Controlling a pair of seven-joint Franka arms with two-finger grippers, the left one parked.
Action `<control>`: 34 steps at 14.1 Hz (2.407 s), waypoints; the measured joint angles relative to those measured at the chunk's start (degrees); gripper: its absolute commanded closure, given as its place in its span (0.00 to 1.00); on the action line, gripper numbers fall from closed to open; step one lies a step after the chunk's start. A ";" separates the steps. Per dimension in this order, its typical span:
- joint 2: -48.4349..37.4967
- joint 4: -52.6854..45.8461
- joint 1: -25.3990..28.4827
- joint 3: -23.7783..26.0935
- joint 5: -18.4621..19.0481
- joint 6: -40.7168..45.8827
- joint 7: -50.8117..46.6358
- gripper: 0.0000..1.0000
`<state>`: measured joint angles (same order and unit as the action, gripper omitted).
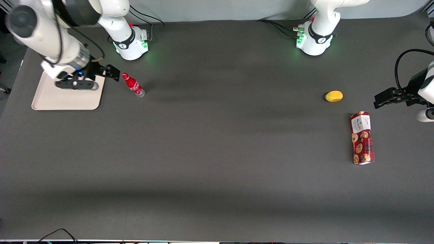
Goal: Place coke bottle on tray
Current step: 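Move the right gripper down over the red Coca-Cola bottle, then close the right gripper on the bottle cap and lift it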
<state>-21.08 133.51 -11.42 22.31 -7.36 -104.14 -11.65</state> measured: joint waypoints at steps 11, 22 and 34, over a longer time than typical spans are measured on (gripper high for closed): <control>-4.04 24.05 -0.07 1.54 -5.68 -18.87 -0.11 0.00; -10.03 27.04 0.38 2.07 -6.49 -16.23 -0.11 0.50; -10.24 23.69 1.83 3.30 -8.20 -13.95 -0.10 0.95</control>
<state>-31.32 157.20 -9.59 25.61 -15.57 -118.09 -11.75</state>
